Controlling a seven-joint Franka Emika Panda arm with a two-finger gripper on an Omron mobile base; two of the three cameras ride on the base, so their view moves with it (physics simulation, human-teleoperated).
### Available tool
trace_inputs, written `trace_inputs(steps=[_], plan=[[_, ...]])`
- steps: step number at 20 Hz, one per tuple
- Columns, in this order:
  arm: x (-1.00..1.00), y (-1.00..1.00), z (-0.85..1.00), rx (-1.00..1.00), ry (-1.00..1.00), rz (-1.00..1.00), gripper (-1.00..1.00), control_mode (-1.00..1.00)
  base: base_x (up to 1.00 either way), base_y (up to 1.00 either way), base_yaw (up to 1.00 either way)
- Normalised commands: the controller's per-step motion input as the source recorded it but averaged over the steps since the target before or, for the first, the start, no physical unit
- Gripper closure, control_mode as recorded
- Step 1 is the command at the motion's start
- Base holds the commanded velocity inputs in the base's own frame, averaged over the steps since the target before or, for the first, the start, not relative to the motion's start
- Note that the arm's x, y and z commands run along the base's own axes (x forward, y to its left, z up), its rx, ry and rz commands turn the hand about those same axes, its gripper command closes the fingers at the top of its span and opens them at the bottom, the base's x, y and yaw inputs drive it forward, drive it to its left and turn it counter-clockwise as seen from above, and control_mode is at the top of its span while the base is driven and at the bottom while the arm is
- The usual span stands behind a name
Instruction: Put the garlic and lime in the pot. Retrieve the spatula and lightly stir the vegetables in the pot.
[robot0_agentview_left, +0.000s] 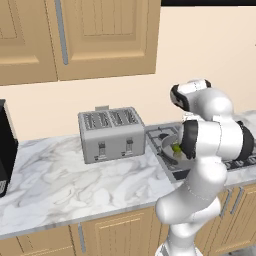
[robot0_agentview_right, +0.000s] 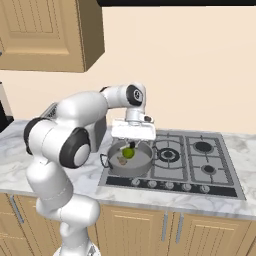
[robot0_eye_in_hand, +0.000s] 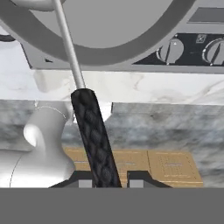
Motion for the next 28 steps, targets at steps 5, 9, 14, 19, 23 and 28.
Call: trace_inputs(steps=[5,9,14,19,23,28], plan=[[-0.41,-0.05,0.09,0.0,0.01,0.02,1.0,-1.0,0.0,0.0,0.0],[-0.24,-0.15,0.4,0.03,0.0,0.0,1.0,-1.0,0.0,0.0,0.0],[0.0,0.0,0.52,0.02,-0.06,0.04,1.0,-1.0,0.0,0.0,0.0],[0.29,0.01,-0.09,0.01,0.0,0.02,1.0,-1.0,0.0,0.0,0.0],[0.39,0.19,-0.53,0.0,0.06,0.0,1.0,-1.0,0.0,0.0,0.0],[0.08,0.22,-0.15,0.0,0.01,0.03,1.0,-1.0,0.0,0.0,0.0]])
